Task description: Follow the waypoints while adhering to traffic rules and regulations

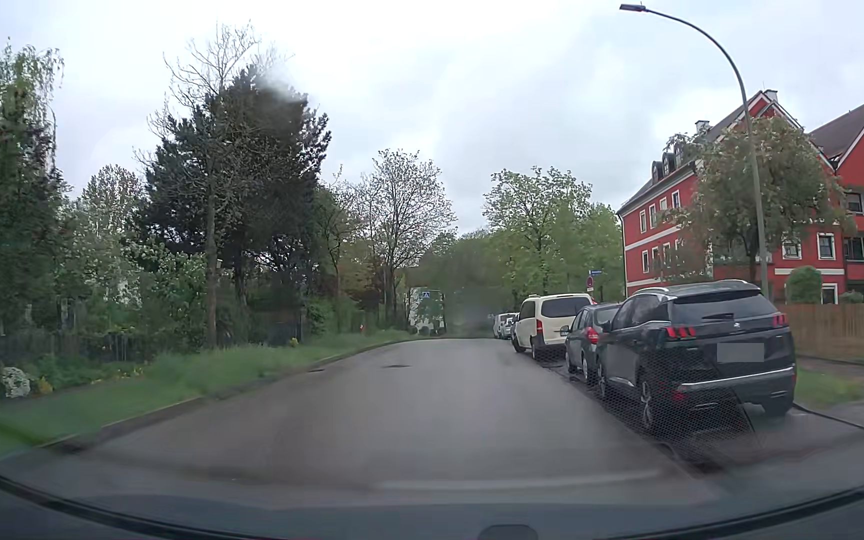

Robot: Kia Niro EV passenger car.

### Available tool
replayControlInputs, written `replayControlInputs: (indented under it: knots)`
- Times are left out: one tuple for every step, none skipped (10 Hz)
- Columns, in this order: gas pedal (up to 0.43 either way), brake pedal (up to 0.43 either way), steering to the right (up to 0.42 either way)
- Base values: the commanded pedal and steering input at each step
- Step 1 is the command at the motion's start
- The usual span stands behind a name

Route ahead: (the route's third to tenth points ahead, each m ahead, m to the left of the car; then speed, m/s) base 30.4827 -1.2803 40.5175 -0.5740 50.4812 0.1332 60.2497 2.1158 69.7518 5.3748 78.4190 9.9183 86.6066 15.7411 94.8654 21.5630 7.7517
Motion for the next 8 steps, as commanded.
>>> replayControlInputs:
  knots:
    - [0.098, 0.0, -0.003]
    - [0.087, 0.0, -0.003]
    - [0.087, 0.0, -0.004]
    - [0.087, 0.0, -0.003]
    - [0.087, 0.0, -0.003]
    - [0.087, 0.0, -0.003]
    - [0.098, 0.0, -0.003]
    - [0.098, 0.0, -0.003]
